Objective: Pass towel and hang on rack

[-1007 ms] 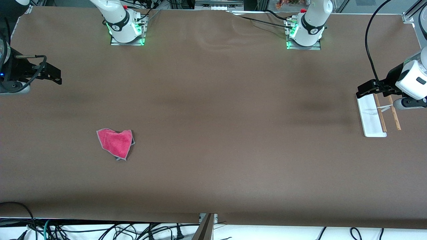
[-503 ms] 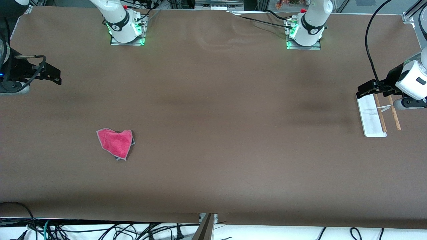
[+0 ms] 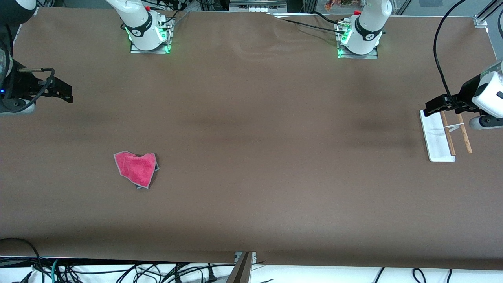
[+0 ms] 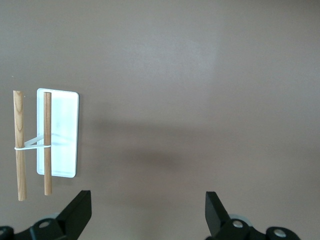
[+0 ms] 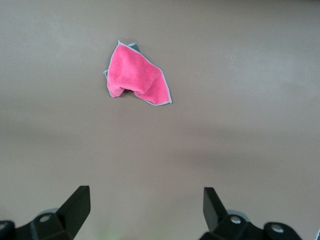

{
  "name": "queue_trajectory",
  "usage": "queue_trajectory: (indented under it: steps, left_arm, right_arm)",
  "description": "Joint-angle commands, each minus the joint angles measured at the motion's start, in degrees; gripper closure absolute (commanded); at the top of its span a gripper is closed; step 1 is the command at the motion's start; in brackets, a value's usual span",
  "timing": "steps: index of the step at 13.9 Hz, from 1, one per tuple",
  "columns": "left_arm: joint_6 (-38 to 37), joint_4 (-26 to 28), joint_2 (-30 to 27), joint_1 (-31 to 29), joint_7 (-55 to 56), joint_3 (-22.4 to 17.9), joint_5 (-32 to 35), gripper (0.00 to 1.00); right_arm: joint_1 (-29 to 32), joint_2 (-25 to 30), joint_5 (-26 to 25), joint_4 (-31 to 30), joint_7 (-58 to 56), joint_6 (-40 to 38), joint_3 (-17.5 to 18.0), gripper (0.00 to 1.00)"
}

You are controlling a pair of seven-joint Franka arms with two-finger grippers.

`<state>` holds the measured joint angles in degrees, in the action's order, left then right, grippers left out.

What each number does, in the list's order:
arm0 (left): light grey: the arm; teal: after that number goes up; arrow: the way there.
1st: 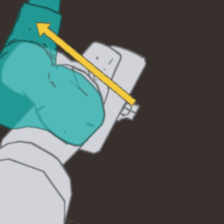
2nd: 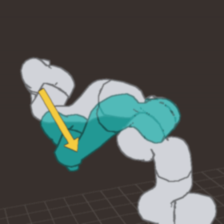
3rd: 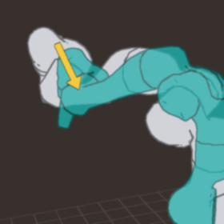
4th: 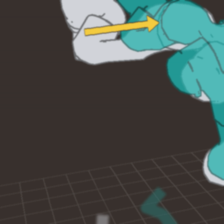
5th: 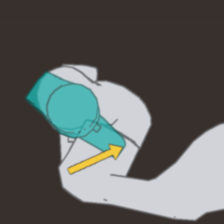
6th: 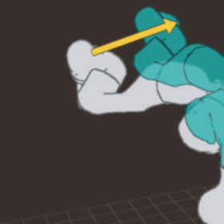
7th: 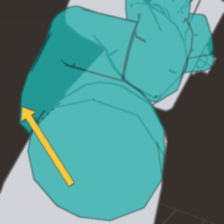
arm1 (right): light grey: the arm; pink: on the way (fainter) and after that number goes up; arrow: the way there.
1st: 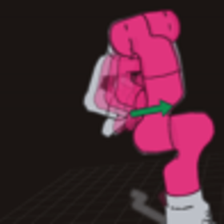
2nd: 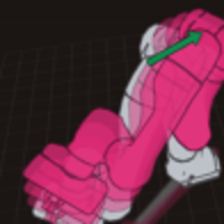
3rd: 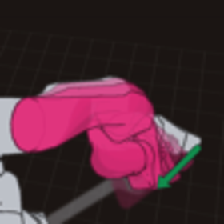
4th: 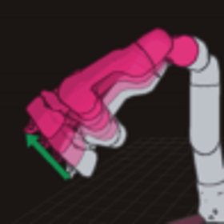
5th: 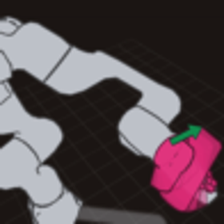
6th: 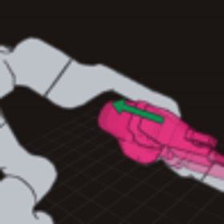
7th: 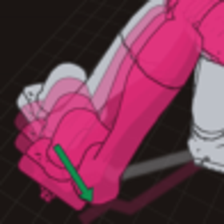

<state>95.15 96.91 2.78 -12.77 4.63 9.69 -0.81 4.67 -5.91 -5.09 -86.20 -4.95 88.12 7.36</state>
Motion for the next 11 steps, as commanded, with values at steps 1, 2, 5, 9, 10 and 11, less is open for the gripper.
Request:
queue_trajectory:
  steps: [1, 2, 5, 9, 10, 11]
  left_arm:
    - [-0.15, -0.58, 0.03, -0.32, 0.82, 0.59, 1.25, 0.0]
    - [-0.15, -0.49, 0.12, -0.32, 0.82, 0.59, 1.25, 0.0]
    - [0.2, -0.49, 0.29, -0.32, 0.91, 0.59, 1.25, 0.0]
    - [1.6, -0.67, 0.99, -0.32, 0.82, 0.59, 1.07, 0.0]
    - [1.7, -0.75, 1.17, -0.32, 0.82, 0.68, 1.07, 0.0]
    - [1.7, -0.76, 1.17, -0.32, 0.82, 0.68, 1.07, 0.0]
  right_arm:
    - [0.51, -2.26, 1.22, 1.21, -0.41, 2.57, 0.29, 0.0]
    - [0.43, -4.18, 1.66, 1.21, -0.41, 2.93, 0.37, 0.0]
    - [0.07, -7.88, 3.15, 1.12, -0.5, 5.64, 0.55, 0.0]
    - [-0.01, -14.99, 4.03, 1.12, -2.07, 13.37, 0.81, 0.0]
    - [-0.1, -16.57, 4.03, 1.12, -2.69, 15.39, 0.9, 0.0]
    - [-0.28, -18.15, 4.03, 1.12, -2.78, 17.15, 0.99, 0.0]
